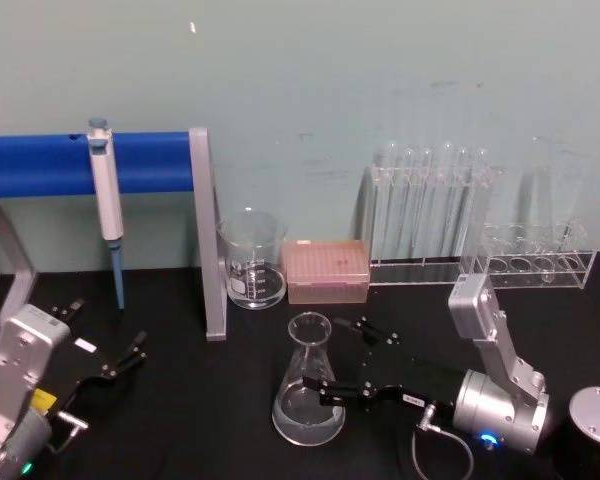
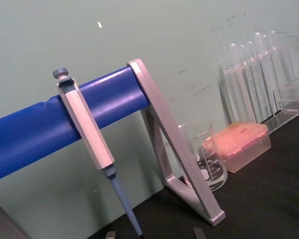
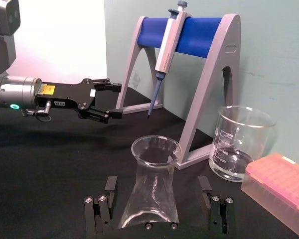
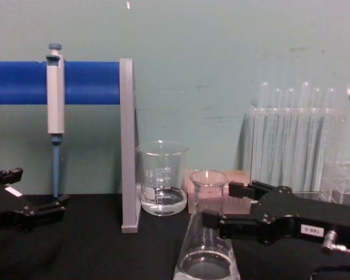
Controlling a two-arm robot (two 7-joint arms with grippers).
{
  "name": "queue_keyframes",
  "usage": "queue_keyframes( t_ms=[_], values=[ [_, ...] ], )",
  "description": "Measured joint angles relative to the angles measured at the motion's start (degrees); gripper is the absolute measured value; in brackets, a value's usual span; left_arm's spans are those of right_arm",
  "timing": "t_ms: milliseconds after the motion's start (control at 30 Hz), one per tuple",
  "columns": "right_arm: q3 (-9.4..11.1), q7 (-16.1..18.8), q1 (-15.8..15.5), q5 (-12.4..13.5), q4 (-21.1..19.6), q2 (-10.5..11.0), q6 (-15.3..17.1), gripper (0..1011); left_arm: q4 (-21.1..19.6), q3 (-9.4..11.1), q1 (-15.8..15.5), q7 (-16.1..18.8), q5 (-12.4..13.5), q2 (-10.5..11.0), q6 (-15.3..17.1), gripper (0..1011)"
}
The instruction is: Grasp the erlenmeyer flask with one hand, shake it three times, then place it back.
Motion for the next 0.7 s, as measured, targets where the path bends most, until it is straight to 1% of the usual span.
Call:
queue_keyframes(
  t_ms=[433, 700],
  values=[
    [-0.8, 0.9, 2.2, 0.6, 2.7, -2.0, -0.8, 1003, 0.0, 0.0, 0.0, 0.0, 0.0, 0.0, 0.0, 1001],
    [-1.0, 1.2, 2.8, 0.9, 3.6, -2.6, -0.9, 1003, 0.0, 0.0, 0.0, 0.0, 0.0, 0.0, 0.0, 1001]
  ],
)
